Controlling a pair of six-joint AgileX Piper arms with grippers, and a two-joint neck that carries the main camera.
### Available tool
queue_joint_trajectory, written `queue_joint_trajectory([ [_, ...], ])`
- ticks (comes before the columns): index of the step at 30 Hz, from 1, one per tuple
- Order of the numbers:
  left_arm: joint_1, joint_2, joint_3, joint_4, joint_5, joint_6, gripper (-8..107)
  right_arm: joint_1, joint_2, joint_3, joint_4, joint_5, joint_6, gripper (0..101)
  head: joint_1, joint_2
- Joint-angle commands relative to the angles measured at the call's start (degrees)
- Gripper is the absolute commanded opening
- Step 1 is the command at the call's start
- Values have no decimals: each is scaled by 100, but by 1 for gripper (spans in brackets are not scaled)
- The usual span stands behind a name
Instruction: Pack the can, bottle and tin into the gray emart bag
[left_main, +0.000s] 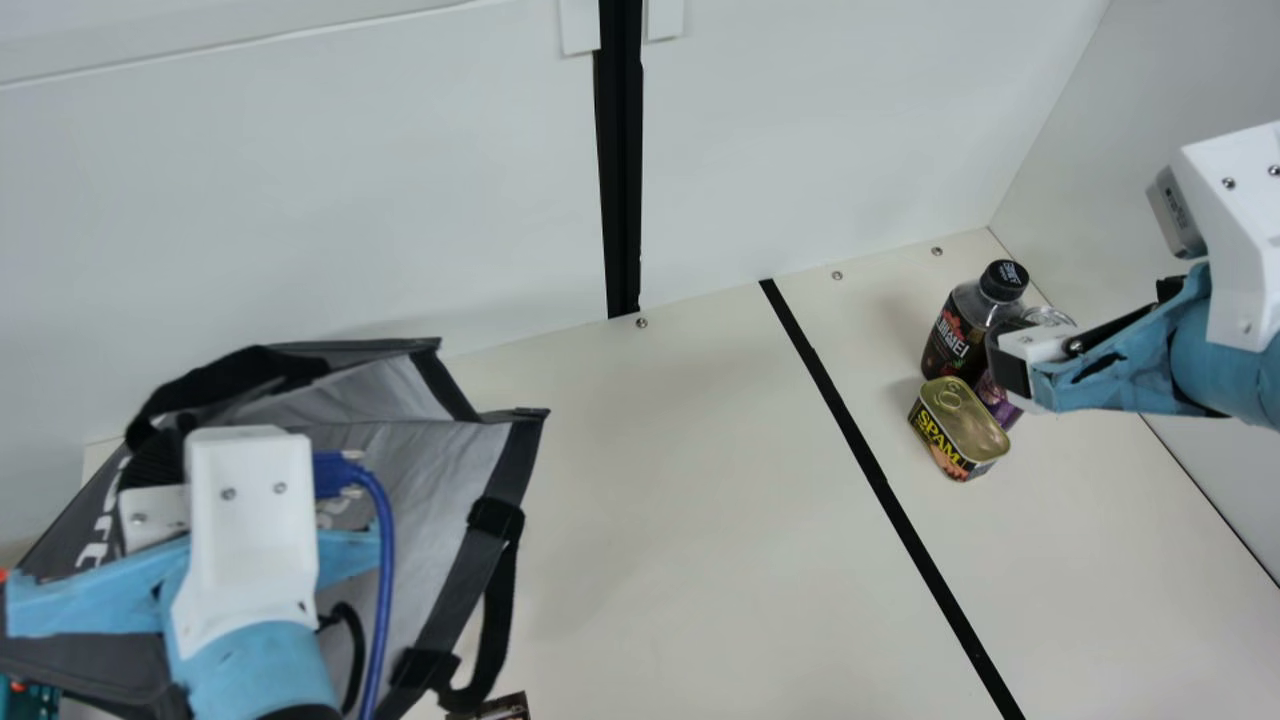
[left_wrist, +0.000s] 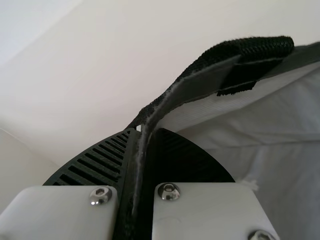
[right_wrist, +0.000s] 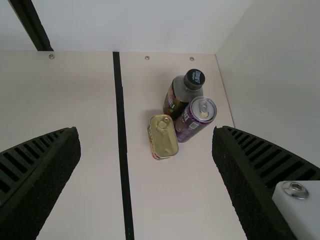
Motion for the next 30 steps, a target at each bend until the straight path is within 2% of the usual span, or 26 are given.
queue_joint_trajectory([
  [1,-98,25,-54,-295,4,-7,10,0,0,0,0,0,0,91,-130,-14],
  [9,-413,82,-307,-1065,-90,57,10,0,0,0,0,0,0,91,-130,-14],
  [30,502,-35,-437,-2774,-1707,406,10,0,0,0,0,0,0,91,-130,-14],
])
